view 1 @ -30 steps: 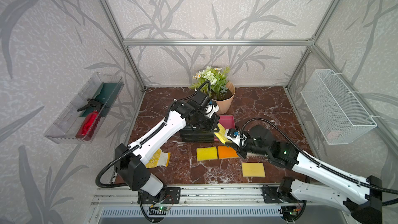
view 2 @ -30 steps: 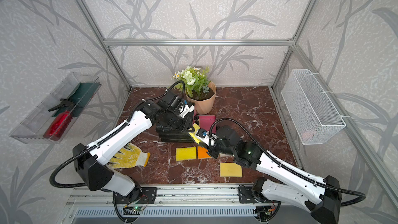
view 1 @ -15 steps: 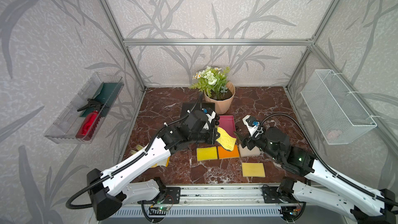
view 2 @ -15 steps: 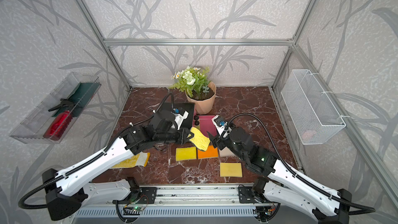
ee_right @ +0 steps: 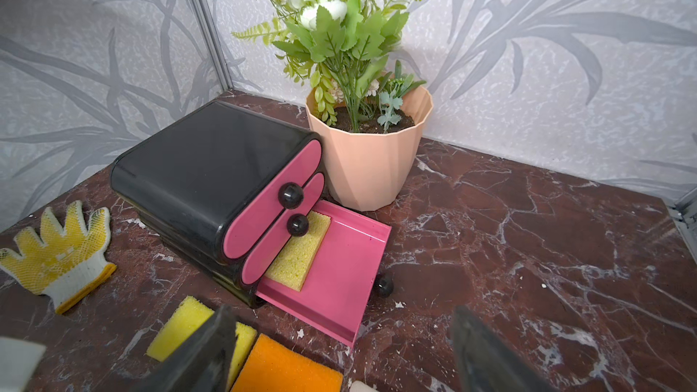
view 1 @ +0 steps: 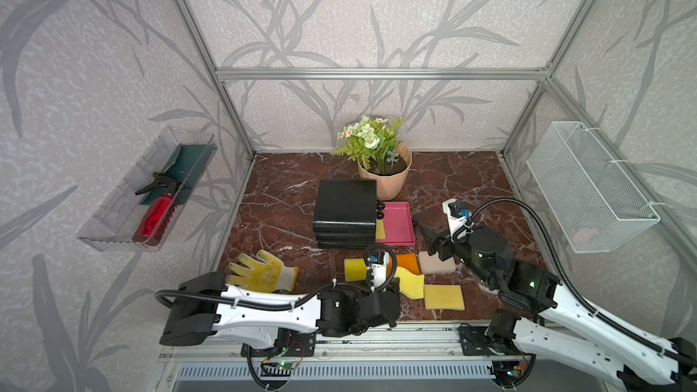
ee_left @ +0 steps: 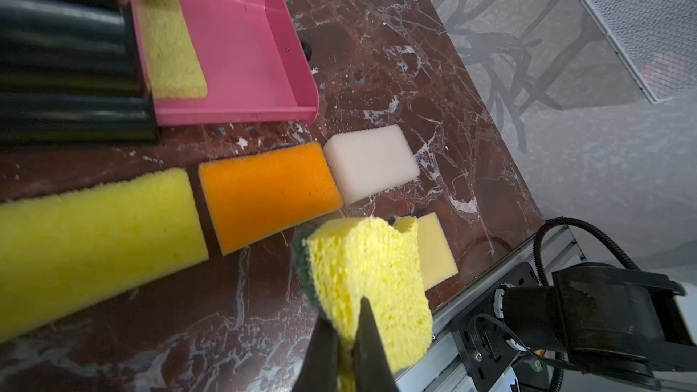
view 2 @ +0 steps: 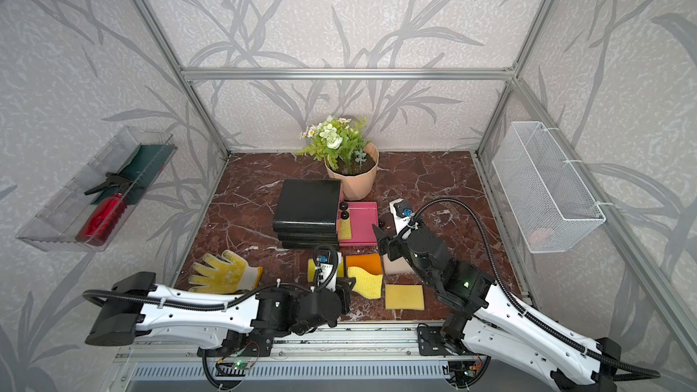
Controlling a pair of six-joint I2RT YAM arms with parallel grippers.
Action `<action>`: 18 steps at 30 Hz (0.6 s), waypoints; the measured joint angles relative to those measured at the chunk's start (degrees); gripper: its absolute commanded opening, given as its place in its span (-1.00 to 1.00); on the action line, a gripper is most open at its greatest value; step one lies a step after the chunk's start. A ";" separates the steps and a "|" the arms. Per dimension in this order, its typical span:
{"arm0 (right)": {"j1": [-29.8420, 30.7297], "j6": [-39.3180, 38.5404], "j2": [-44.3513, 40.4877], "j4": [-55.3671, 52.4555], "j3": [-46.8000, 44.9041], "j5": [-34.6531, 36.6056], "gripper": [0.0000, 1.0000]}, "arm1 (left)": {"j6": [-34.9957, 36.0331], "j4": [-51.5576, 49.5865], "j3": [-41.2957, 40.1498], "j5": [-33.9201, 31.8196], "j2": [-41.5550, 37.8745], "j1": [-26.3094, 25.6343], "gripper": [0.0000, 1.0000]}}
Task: Take the sponge out of the drawer
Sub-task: Place the sponge at the center of the board.
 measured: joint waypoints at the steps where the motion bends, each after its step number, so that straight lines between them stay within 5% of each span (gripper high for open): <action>1: 0.00 0.13 -0.22 -0.17 -0.37 -0.04 0.76 | -1.25 0.96 -0.17 -1.88 1.77 -0.76 -1.00; 7: -0.07 0.63 -0.48 -0.70 -1.73 -0.02 0.77 | -8.00 5.55 -0.17 -7.02 8.33 -1.88 -1.00; 18: -1.42 0.79 -1.29 -0.66 -2.75 0.48 0.79 | -14.29 6.75 -1.57 -6.12 9.05 -1.88 -1.00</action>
